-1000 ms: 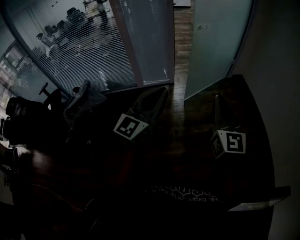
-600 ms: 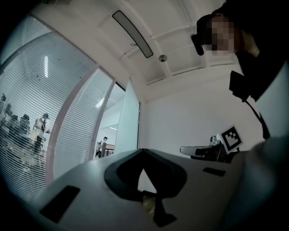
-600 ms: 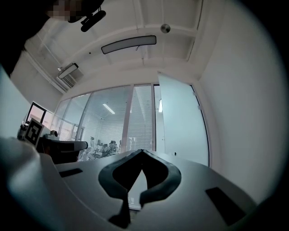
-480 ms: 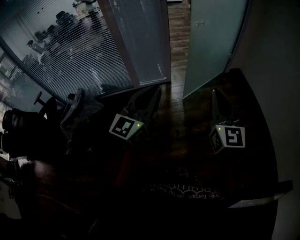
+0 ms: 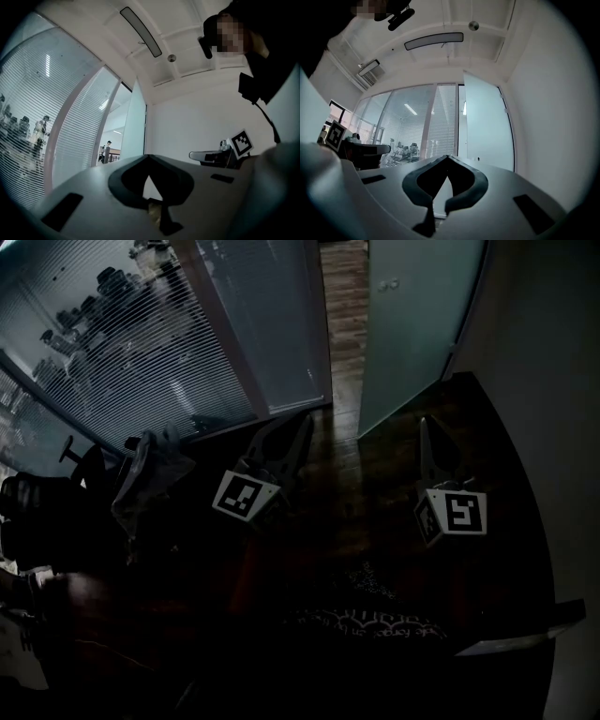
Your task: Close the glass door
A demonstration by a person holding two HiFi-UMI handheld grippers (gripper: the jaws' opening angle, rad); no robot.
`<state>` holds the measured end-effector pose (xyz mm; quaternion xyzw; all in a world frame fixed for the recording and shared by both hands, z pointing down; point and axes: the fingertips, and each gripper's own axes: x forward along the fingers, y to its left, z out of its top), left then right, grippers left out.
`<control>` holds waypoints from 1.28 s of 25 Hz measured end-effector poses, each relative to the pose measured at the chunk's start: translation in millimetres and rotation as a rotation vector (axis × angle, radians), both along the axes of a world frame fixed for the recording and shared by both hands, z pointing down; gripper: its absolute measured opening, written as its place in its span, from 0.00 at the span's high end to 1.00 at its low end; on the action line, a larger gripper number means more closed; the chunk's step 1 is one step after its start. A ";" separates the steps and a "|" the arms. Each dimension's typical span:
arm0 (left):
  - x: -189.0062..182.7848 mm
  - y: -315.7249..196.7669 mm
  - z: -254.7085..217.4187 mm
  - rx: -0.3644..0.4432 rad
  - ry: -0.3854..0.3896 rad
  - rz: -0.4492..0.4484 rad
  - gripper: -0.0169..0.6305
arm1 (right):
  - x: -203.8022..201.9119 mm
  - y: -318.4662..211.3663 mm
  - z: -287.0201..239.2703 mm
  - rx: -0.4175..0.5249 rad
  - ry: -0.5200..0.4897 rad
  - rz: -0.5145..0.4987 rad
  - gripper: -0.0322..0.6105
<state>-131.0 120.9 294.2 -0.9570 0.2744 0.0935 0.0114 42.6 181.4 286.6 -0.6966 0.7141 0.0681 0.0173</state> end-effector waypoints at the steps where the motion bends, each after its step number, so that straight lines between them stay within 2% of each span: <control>1: 3.9 -5.7 0.9 -0.002 0.000 -0.001 0.97 | 3.3 -6.4 0.5 -0.001 0.000 -0.003 0.95; 7: 15.8 -20.7 0.4 0.009 0.010 -0.017 0.97 | 14.3 -29.5 -0.6 0.015 0.003 -0.027 0.95; 12: 45.6 -46.8 -4.9 0.011 0.009 -0.037 0.97 | 42.8 -62.2 -6.3 0.021 0.001 -0.056 0.95; 21: 76.1 -67.8 -3.5 0.015 0.006 -0.068 0.97 | 74.4 -90.0 -0.8 0.014 -0.010 -0.092 0.95; 32: 81.3 -101.1 -1.0 0.003 -0.004 -0.071 0.97 | 82.8 -121.5 2.7 0.009 -0.017 -0.082 0.95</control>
